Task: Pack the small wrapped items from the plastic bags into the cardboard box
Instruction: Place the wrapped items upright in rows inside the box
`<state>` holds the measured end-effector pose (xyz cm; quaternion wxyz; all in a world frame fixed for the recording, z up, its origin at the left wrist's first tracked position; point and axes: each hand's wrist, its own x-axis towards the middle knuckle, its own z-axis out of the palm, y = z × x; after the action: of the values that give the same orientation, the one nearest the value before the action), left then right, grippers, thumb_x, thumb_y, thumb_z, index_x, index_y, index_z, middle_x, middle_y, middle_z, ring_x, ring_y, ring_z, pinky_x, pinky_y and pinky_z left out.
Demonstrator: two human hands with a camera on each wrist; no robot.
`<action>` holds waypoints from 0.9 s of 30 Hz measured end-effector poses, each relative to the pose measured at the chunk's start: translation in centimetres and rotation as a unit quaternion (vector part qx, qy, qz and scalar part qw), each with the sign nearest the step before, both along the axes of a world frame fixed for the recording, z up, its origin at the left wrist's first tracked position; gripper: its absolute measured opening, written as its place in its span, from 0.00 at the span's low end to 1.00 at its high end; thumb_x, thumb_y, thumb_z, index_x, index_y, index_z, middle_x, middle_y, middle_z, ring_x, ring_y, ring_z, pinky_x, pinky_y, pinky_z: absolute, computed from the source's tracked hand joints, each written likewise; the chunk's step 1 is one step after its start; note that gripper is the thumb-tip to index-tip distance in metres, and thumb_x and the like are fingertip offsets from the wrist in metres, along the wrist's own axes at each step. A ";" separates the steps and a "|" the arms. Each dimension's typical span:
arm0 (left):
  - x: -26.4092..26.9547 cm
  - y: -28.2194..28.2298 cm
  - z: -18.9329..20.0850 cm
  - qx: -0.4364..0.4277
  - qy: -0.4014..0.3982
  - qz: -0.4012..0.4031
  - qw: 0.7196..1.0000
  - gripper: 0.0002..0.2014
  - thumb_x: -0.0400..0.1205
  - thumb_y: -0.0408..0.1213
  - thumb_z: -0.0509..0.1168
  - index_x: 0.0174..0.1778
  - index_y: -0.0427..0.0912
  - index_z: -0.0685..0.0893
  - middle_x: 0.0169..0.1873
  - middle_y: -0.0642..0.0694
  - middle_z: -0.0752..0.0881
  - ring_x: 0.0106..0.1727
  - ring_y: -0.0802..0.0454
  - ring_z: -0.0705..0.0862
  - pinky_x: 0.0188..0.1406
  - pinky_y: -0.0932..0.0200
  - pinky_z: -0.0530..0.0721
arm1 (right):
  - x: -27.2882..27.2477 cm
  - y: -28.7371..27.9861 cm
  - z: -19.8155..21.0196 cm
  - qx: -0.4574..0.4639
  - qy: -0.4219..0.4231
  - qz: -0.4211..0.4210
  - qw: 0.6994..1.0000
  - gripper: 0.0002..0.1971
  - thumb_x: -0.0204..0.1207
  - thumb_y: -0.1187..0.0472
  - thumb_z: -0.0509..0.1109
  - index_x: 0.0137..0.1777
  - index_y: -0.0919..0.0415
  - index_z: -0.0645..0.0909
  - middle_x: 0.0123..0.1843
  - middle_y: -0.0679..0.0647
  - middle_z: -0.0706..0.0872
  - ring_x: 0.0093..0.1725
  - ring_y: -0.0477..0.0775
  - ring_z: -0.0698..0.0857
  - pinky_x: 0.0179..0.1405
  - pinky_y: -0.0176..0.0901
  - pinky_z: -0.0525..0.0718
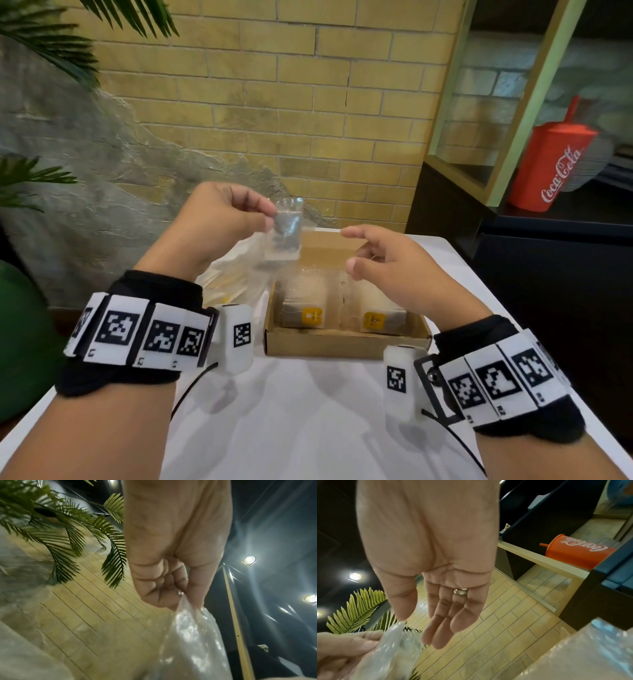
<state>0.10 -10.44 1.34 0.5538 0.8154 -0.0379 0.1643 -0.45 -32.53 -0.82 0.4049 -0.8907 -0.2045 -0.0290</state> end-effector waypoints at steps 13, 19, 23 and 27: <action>-0.7 -4.2 -0.3 -0.067 -0.041 -0.119 0.990 0.12 0.71 0.21 0.72 0.31 0.43 0.83 0.24 0.50 0.82 0.25 0.61 0.76 0.27 0.71 0.77 | 0.1 0.6 -0.3 0.216 0.070 0.037 0.973 0.17 0.77 0.65 0.67 0.65 0.56 0.75 0.57 0.66 0.86 0.49 0.57 0.87 0.45 0.46 0.87; 0.0 -1.0 -0.5 0.137 0.059 0.021 0.989 0.04 0.76 0.37 0.71 0.37 0.44 0.83 0.35 0.48 0.84 0.40 0.51 0.82 0.39 0.59 0.77 | 0.1 0.0 0.0 0.225 0.018 0.018 0.974 0.11 0.78 0.70 0.65 0.47 0.51 0.79 0.47 0.56 0.87 0.39 0.51 0.88 0.33 0.43 0.90; 0.8 1.0 -0.8 0.299 0.205 0.092 0.927 0.12 0.81 0.42 0.65 0.53 0.37 0.85 0.46 0.41 0.85 0.49 0.42 0.80 0.47 0.54 0.76 | 0.3 -0.2 0.0 0.217 0.005 0.004 0.976 0.12 0.78 0.70 0.65 0.46 0.50 0.80 0.46 0.54 0.88 0.41 0.54 0.88 0.38 0.51 0.90; 1.6 2.0 -1.8 0.426 0.317 0.064 0.845 0.10 0.81 0.42 0.63 0.38 0.47 0.88 0.57 0.43 0.81 0.52 0.43 0.79 0.54 0.54 0.75 | 0.3 -0.4 0.1 0.218 0.005 0.006 0.976 0.11 0.78 0.70 0.65 0.45 0.50 0.79 0.43 0.51 0.87 0.36 0.46 0.87 0.30 0.40 0.87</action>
<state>1.68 -8.45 -0.50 0.1225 0.9794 0.1253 -0.1000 -0.19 -32.89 -0.70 0.5901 -0.7801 -0.1971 -0.0661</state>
